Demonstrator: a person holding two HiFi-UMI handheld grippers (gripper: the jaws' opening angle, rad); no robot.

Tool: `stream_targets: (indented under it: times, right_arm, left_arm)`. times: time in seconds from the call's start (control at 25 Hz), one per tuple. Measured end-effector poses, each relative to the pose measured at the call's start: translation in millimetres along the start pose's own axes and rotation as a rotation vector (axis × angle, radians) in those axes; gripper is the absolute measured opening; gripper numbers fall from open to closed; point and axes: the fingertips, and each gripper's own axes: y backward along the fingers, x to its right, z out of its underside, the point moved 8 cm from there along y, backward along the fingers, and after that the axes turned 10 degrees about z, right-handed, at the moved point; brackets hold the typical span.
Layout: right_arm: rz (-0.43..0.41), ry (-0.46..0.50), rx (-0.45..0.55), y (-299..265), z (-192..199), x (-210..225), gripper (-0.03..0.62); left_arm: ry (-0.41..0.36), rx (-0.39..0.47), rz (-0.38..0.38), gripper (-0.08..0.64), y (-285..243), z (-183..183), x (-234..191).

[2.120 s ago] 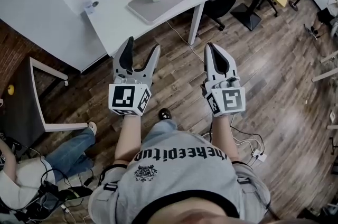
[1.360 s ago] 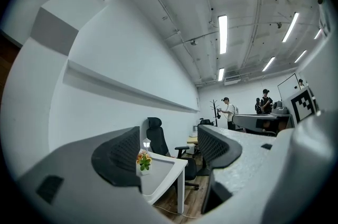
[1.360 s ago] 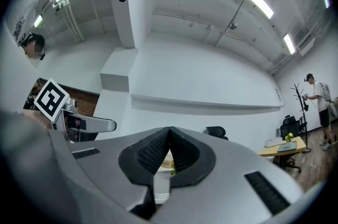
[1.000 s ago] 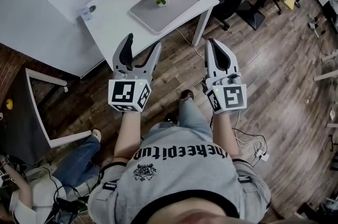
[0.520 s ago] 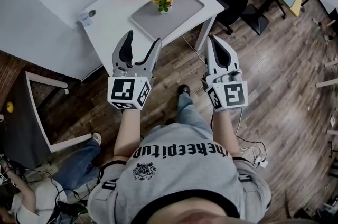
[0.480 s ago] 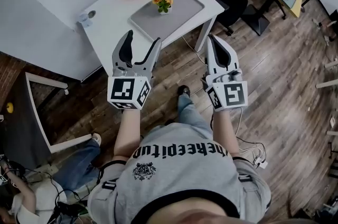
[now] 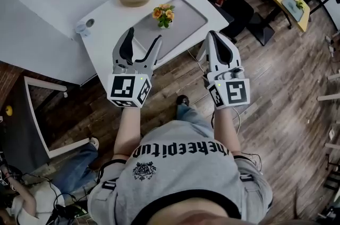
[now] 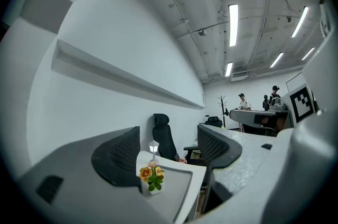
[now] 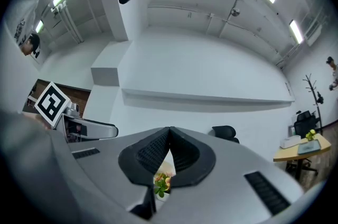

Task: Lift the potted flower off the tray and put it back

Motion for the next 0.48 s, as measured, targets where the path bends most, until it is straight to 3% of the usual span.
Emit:
stream_targets:
  times: [0.48]
  right_arm:
    - [-0.079, -0.023, -0.005, -83.8, 23.3, 45.8, 0.002]
  left_arm:
    - [0.000, -0.025, -0.070, 0.322, -76.5, 12.5, -28.6]
